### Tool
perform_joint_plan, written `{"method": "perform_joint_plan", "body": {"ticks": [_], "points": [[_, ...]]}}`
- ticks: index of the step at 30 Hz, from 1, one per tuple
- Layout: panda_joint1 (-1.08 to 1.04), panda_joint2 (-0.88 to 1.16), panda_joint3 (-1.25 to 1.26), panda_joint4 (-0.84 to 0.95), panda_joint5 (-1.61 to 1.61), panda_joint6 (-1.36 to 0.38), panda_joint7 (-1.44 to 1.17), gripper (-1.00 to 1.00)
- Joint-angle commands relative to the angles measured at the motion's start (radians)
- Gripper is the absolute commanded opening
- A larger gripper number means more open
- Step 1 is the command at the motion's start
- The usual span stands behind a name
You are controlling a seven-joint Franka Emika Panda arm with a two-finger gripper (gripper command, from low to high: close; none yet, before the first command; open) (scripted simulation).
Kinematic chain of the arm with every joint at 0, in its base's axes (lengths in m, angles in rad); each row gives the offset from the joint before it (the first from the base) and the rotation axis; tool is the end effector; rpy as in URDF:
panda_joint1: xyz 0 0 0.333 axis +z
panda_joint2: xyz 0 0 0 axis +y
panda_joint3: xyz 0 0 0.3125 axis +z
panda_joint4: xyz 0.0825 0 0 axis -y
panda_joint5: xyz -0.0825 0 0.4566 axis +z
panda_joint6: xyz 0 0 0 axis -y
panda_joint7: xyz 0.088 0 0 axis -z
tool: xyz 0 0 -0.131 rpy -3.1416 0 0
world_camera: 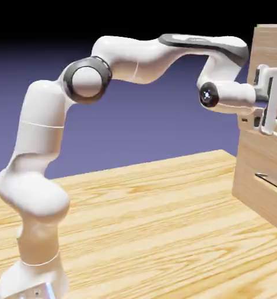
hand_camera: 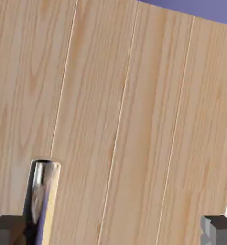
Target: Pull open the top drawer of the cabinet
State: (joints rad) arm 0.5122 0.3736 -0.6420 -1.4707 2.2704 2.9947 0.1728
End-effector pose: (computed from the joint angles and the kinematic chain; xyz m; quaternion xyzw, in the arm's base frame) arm 0.7624 -0.0825 0.5297 -0.3243 0.6781 -0.2901 0.5923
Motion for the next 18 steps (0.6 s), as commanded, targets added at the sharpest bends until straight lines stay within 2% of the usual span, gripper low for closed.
{"method": "perform_joint_plan", "body": {"ticks": [1, 9, 18], "points": [[0.01, 0.018, -0.012, 0.026, 0.044, -0.001, -0.011, 0.0], [0.07, 0.132, -0.09, 0.188, 0.318, -0.006, -0.08, 0.0], [-0.059, 0.353, -0.026, 0.477, 0.024, 0.048, 0.312, 0.0]]}}
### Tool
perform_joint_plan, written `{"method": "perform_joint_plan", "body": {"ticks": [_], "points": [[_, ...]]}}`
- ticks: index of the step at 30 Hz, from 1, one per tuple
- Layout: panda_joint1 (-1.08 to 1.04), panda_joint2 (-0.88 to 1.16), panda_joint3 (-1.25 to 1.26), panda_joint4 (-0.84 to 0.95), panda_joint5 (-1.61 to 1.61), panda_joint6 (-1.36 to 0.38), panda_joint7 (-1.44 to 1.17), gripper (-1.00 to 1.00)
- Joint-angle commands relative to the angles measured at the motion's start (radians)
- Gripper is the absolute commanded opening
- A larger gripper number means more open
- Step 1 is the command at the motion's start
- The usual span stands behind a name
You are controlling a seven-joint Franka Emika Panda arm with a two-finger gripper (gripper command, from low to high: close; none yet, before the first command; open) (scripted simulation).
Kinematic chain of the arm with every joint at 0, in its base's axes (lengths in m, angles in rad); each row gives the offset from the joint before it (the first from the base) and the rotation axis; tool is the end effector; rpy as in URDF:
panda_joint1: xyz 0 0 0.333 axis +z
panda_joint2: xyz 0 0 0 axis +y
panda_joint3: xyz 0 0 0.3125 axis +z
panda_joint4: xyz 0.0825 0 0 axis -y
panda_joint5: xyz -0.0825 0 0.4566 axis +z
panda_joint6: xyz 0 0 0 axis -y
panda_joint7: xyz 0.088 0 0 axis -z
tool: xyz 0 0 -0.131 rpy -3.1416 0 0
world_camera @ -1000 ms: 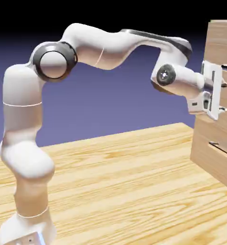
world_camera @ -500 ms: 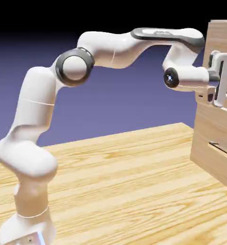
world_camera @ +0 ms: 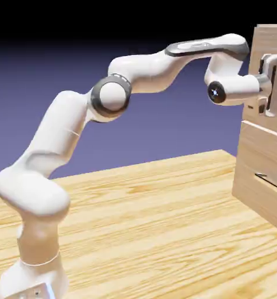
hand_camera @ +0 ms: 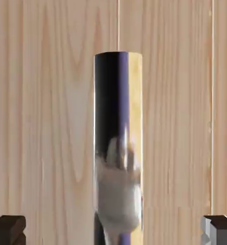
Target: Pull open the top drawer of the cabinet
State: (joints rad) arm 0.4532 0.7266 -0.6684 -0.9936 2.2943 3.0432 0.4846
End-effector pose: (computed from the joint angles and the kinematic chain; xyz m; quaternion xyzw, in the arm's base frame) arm 0.8434 -0.0266 0.5594 -0.2710 0.6531 -0.2705 0.6533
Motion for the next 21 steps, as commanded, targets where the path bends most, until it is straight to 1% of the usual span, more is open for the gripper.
{"method": "perform_joint_plan", "body": {"ticks": [1, 2, 3, 11, 21], "points": [[-0.003, 0.005, 0.002, 0.007, -0.007, 0.001, 0.01, 0.0], [-0.003, 0.006, 0.002, 0.007, -0.007, 0.001, 0.01, -1.0], [-0.003, 0.006, 0.002, 0.007, -0.007, 0.001, 0.01, -1.0], [0.181, -0.178, -0.148, -0.283, 0.251, -0.072, -0.288, -1.0], [0.49, -0.461, -0.369, -0.625, 0.48, -0.119, -0.682, -1.0]]}}
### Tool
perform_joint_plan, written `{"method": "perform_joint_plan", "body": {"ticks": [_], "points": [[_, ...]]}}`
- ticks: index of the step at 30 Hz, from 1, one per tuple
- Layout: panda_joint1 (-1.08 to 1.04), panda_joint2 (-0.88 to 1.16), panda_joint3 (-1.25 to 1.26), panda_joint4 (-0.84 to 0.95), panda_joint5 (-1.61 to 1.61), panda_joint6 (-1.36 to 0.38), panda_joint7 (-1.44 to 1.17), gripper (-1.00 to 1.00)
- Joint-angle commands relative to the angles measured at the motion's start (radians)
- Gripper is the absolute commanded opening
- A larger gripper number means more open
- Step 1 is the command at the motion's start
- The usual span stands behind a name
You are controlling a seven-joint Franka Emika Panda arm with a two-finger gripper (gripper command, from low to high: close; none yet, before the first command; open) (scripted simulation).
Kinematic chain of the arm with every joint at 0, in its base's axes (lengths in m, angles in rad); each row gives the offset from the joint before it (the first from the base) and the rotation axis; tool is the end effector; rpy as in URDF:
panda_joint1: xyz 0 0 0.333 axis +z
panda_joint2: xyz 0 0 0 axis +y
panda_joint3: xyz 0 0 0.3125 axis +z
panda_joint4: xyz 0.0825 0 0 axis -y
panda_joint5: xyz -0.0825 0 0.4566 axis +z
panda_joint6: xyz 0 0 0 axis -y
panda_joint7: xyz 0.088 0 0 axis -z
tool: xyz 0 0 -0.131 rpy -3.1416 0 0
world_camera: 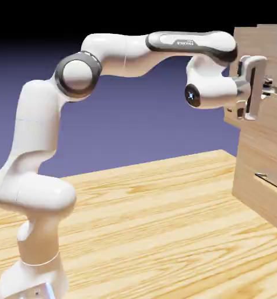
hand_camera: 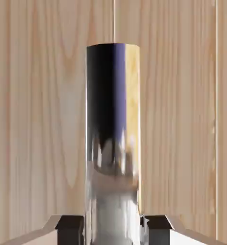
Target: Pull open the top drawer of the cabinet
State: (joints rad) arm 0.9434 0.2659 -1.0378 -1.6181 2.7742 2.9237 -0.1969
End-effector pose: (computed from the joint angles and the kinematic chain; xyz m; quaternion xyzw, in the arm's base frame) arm 0.7231 -0.0282 0.5477 -0.2709 0.6528 -0.2703 0.6537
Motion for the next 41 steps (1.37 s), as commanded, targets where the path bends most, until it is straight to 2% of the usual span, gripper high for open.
{"method": "perform_joint_plan", "body": {"ticks": [1, 7, 25, 36, 41], "points": [[0.03, -0.028, -0.022, -0.024, 0.023, 0.001, -0.044, -1.0], [0.186, -0.155, -0.141, -0.116, 0.135, 0.005, -0.259, -1.0], [0.811, -0.068, -0.791, -0.231, 0.05, -0.036, -0.089, -1.0], [1.169, 0.186, -1.186, -0.49, -0.104, -0.125, 0.217, -1.0], [1.329, 0.148, -1.323, -0.505, -0.059, -0.096, 0.108, -1.0]]}}
